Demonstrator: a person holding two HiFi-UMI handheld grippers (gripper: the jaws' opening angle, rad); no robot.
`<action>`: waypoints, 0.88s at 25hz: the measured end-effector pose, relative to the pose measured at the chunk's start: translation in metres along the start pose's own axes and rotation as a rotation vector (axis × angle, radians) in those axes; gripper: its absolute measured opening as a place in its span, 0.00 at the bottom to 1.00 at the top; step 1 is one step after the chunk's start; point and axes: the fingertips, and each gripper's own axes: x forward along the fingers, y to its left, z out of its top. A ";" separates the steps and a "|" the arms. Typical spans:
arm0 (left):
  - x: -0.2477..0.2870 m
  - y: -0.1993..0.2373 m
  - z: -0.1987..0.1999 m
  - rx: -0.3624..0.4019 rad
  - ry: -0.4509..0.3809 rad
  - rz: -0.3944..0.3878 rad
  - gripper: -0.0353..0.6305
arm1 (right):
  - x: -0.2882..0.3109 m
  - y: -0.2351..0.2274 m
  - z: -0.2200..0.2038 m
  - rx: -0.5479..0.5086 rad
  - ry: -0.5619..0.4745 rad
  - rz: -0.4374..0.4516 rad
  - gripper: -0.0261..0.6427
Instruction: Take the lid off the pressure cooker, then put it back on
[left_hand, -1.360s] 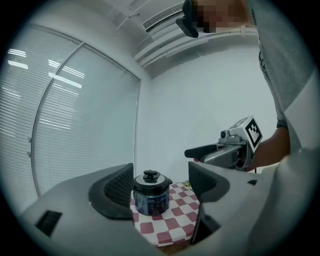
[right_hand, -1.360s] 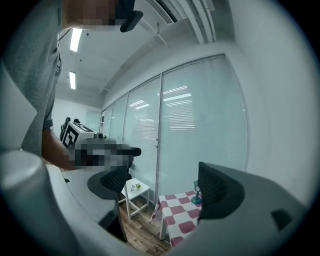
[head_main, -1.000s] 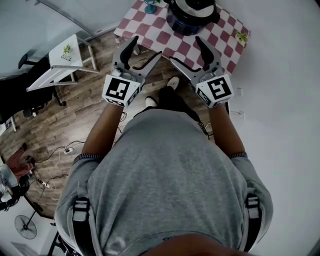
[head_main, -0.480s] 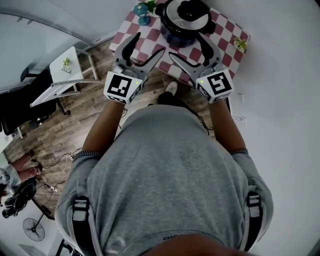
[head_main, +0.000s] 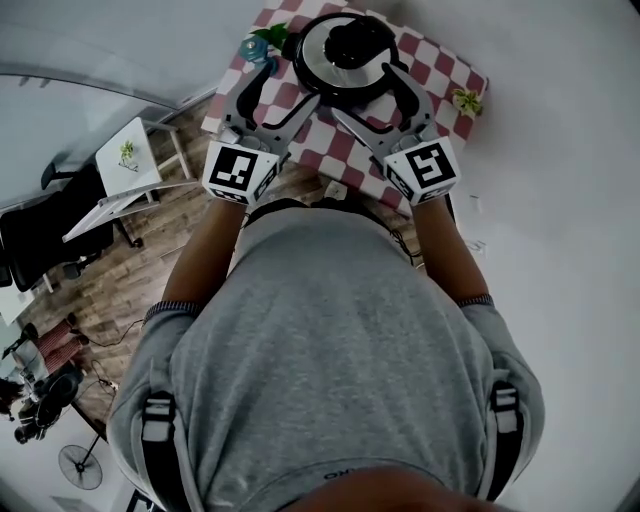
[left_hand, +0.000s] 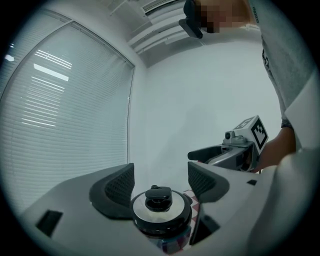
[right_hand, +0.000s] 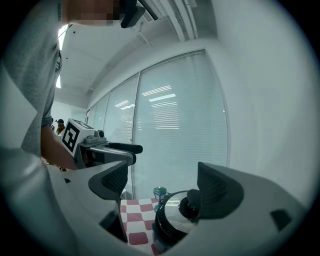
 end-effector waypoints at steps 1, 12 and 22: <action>0.006 0.001 -0.001 0.000 0.003 -0.001 0.60 | 0.001 -0.006 -0.001 0.002 0.000 -0.004 0.70; 0.065 0.028 -0.012 -0.020 0.014 -0.136 0.60 | 0.031 -0.049 -0.009 0.047 0.029 -0.165 0.69; 0.100 0.074 -0.030 -0.043 0.040 -0.394 0.60 | 0.080 -0.068 -0.018 0.095 0.107 -0.443 0.68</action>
